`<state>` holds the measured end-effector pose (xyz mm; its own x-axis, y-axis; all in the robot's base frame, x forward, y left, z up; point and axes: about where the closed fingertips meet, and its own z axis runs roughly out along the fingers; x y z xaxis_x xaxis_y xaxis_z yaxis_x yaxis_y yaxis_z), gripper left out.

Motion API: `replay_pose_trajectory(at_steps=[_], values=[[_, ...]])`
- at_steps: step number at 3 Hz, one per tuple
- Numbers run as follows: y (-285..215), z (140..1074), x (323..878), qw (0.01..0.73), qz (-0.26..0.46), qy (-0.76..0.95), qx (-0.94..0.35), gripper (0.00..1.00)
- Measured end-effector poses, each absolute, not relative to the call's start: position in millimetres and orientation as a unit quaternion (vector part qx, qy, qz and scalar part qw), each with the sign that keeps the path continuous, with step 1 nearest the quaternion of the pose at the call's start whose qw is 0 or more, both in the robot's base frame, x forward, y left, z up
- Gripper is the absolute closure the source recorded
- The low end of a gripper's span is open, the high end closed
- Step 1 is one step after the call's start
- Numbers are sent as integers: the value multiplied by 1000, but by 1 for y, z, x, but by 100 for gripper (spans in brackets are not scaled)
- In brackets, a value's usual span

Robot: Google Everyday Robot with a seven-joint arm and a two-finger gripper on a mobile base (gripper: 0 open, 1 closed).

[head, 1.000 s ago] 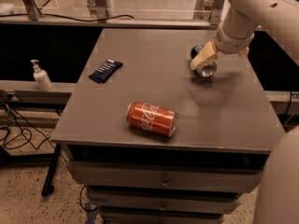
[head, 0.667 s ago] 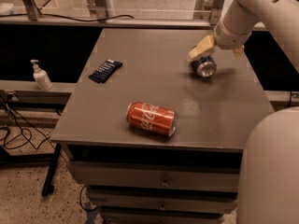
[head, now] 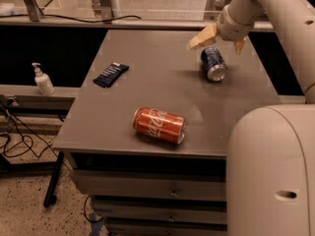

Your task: Place pepsi can upright

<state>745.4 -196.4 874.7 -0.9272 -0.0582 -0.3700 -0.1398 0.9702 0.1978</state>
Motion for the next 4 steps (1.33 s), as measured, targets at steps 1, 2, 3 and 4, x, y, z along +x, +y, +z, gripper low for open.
replay_pose_trajectory(at_steps=[1,2,3,4], values=[[-177,873,756,182,95,976,-71,0],[-165,856,759,163,74,980,-86,0],[-162,840,754,141,60,984,-94,18],[-167,830,748,130,49,985,-98,41]])
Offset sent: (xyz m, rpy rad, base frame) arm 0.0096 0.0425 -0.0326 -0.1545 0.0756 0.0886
